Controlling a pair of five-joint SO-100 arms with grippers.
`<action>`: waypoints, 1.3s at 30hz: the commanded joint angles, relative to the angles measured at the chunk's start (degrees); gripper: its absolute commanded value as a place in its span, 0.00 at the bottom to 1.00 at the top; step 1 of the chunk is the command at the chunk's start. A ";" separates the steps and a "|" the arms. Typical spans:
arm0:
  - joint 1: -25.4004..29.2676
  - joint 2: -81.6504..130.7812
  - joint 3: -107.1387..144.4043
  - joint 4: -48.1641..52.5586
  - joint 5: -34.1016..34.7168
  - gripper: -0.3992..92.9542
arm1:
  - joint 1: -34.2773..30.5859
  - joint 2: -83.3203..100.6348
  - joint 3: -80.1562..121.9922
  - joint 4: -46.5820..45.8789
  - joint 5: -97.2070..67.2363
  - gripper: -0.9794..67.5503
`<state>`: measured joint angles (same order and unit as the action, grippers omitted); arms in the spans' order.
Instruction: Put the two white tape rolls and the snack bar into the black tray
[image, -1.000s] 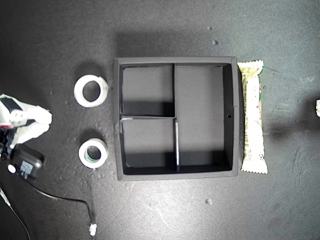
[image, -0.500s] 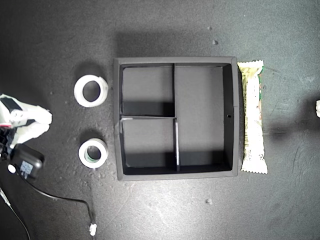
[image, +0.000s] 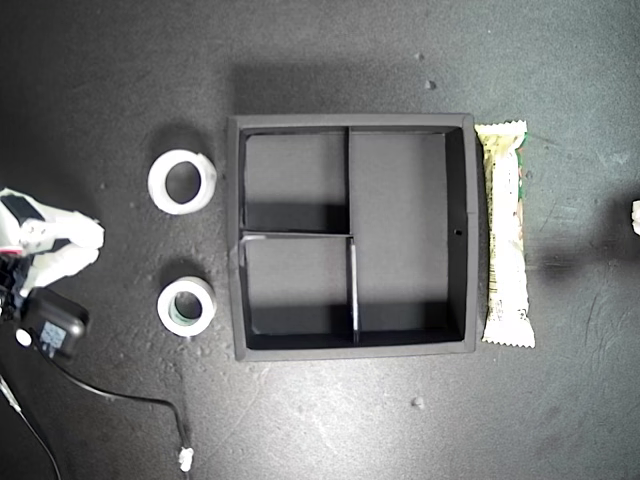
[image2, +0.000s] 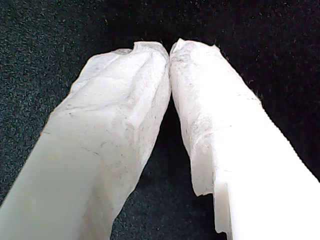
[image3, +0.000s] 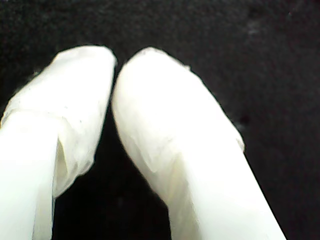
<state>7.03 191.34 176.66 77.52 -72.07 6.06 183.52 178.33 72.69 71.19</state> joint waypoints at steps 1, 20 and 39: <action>0.79 2.64 3.16 2.11 -0.70 0.01 | -0.18 -0.35 0.70 0.44 -0.53 0.02; 0.79 2.64 3.16 2.11 -0.70 0.01 | -0.18 -0.35 0.70 0.44 -0.53 0.02; -6.77 2.72 3.16 0.44 -15.29 0.02 | 1.05 -0.35 0.70 -16.44 -7.21 0.01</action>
<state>0.44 191.34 176.66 77.70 -91.05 7.21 182.81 178.33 60.64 69.35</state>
